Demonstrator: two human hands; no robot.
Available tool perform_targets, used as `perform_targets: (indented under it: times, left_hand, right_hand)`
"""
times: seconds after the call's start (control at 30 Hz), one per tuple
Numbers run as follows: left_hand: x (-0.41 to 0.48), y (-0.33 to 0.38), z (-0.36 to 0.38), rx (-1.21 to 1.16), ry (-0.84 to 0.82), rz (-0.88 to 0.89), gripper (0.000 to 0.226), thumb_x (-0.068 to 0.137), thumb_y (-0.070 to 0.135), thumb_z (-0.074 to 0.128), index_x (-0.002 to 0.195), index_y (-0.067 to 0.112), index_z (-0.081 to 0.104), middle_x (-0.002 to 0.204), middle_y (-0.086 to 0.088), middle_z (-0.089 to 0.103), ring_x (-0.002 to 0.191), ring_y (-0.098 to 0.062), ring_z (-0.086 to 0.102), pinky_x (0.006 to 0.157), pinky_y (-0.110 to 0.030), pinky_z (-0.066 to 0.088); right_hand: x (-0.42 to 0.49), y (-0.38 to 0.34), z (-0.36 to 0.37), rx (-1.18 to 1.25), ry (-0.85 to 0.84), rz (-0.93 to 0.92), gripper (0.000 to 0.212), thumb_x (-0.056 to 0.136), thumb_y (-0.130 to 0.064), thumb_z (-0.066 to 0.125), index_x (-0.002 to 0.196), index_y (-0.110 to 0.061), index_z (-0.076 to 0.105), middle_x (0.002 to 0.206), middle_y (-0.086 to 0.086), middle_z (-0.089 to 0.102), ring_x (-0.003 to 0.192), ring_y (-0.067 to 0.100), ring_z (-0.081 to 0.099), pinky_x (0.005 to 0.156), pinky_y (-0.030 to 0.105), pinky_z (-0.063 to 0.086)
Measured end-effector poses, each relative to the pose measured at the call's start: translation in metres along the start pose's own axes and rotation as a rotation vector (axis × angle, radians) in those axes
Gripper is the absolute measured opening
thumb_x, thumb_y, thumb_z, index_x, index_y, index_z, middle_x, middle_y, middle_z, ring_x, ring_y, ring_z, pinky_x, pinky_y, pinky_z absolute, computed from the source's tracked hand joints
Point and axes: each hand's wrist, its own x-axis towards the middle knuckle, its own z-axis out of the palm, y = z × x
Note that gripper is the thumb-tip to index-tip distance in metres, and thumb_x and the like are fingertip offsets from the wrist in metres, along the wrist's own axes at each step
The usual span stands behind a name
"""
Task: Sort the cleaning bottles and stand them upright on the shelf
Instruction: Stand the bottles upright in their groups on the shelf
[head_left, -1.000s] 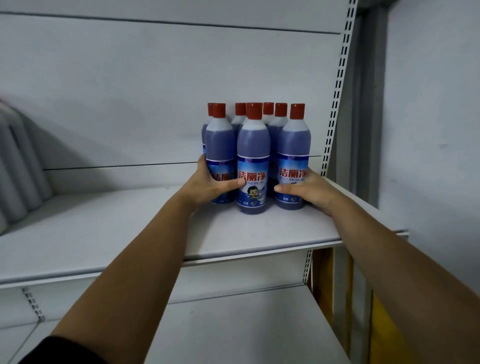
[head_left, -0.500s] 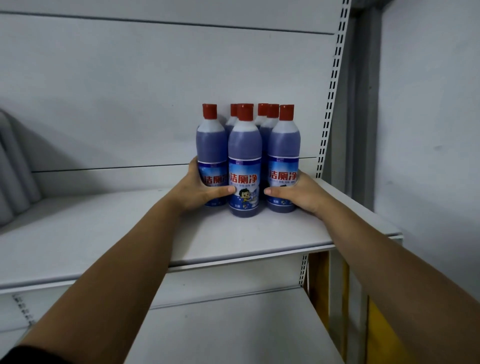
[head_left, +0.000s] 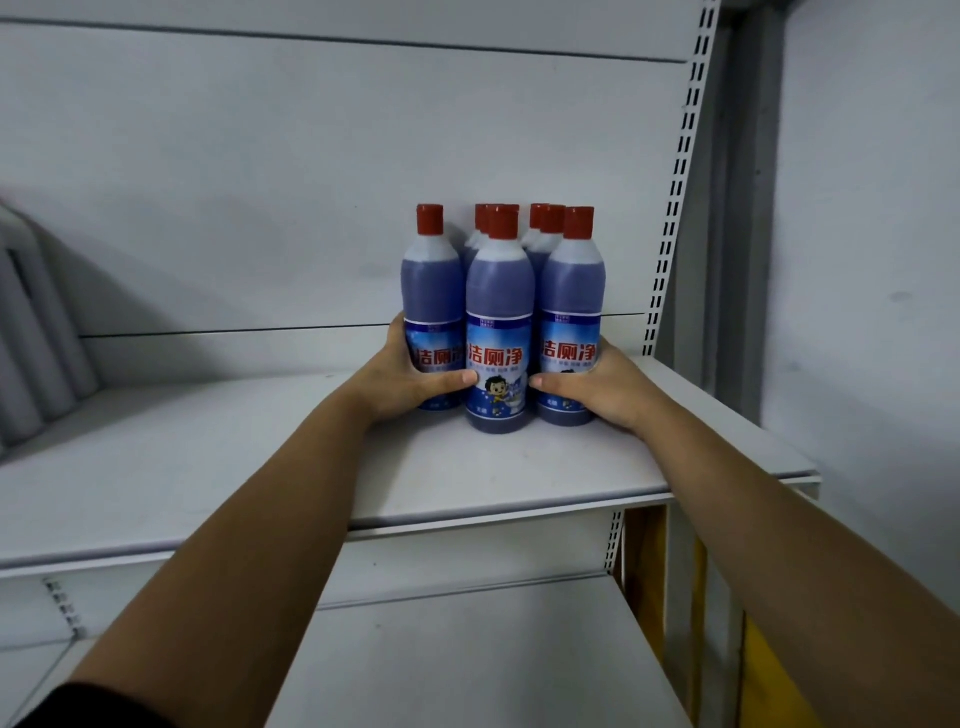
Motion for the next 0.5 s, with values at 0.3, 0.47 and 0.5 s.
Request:
perform_targets:
  times: [0.3, 0.47, 0.5]
  left_hand:
    - [-0.005, 0.005, 0.014, -0.035, 0.062, 0.055, 0.123, 0.071, 0.014, 0.087, 0.152, 0.024, -0.005, 0.128, 0.008, 0.047, 0.108, -0.001, 0.056, 0.076, -0.013, 0.051]
    - [-0.004, 0.005, 0.019, 0.024, 0.052, 0.020, 0.120, 0.071, 0.016, 0.088, 0.149, 0.019, -0.004, 0.130, 0.002, 0.046, 0.111, -0.007, 0.053, 0.089, -0.022, 0.046]
    - [-0.004, 0.006, 0.019, 0.033, 0.050, 0.017, 0.120, 0.071, 0.017, 0.088, 0.148, 0.018, -0.004, 0.130, 0.002, 0.046, 0.111, -0.007, 0.053, 0.090, -0.022, 0.045]
  right_hand:
    - [-0.003, -0.002, -0.001, -0.013, 0.015, -0.017, 0.060, 0.074, -0.017, 0.083, 0.127, -0.021, 0.054, 0.110, -0.007, 0.068, 0.097, 0.006, 0.066, 0.078, 0.020, 0.051]
    - [-0.005, -0.003, -0.001, -0.031, 0.016, -0.034, 0.058, 0.076, -0.018, 0.082, 0.125, -0.024, 0.053, 0.110, -0.009, 0.067, 0.098, 0.003, 0.064, 0.079, 0.018, 0.051]
    - [-0.005, -0.003, -0.001, -0.031, 0.017, -0.040, 0.057, 0.076, -0.018, 0.082, 0.125, -0.024, 0.053, 0.110, -0.009, 0.067, 0.099, 0.004, 0.065, 0.080, 0.019, 0.051]
